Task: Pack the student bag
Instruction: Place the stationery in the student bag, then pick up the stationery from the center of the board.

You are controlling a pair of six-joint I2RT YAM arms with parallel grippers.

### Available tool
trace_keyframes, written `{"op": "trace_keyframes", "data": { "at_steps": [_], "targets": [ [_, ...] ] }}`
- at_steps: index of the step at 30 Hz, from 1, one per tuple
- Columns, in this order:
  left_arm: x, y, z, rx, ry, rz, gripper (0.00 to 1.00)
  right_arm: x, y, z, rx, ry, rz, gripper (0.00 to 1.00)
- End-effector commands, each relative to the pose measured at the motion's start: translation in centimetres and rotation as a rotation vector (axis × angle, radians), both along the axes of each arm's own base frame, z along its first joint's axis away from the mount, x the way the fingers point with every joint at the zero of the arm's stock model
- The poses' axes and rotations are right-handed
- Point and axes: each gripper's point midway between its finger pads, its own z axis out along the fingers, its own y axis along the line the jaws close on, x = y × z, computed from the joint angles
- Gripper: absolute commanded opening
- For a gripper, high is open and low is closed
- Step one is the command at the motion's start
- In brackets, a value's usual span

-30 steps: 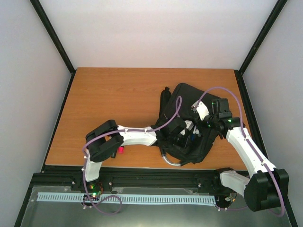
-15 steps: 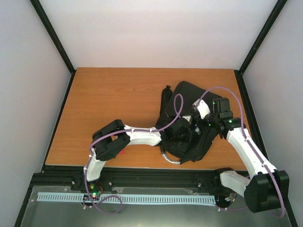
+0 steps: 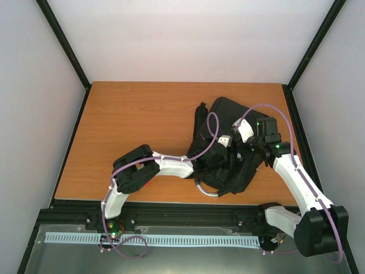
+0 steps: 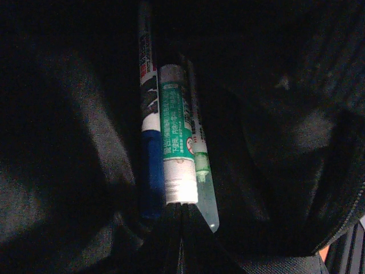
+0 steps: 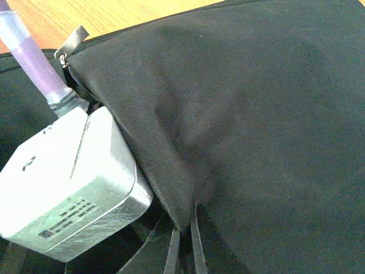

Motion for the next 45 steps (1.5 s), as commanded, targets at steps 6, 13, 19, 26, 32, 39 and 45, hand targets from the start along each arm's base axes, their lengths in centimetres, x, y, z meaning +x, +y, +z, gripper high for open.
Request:
{"op": "trace_keyframes", "data": {
  "at_steps": [6, 13, 19, 26, 32, 39, 45],
  "targets": [
    [2.8, 0.5, 4.4, -0.078, -0.1, 0.067, 0.04, -0.4, 1.0, 1.1, 0.049, -0.018, 0.036, 0.03],
    [-0.7, 1.9, 6.5, -0.047, -0.092, -0.069, 0.14, 0.3, 0.4, 0.7, 0.018, -0.017, -0.001, 0.03],
    [-3.5, 4.3, 5.1, 0.056, -0.058, -0.166, 0.28, 0.6, -0.2, 0.4, -0.006, -0.022, -0.028, 0.03],
    [-4.7, 10.3, 5.0, 0.171, -0.103, -0.118, 0.27, 0.3, 0.3, -1.4, -0.014, 0.049, 0.011, 0.05],
    [-3.9, 16.7, 7.5, 0.271, -0.164, -0.01, 0.29, 0.0, 0.7, -2.9, -0.014, 0.123, 0.042, 0.06],
    [0.0, 28.0, 11.8, 0.584, -0.152, 0.343, 1.0, -0.5, 1.1, -3.7, 0.0, 0.167, 0.066, 0.06],
    [0.3, 33.1, 11.1, 0.971, -0.151, 0.318, 1.0, -0.6, 1.3, -3.8, 0.007, 0.178, 0.074, 0.06]
  ]
}}
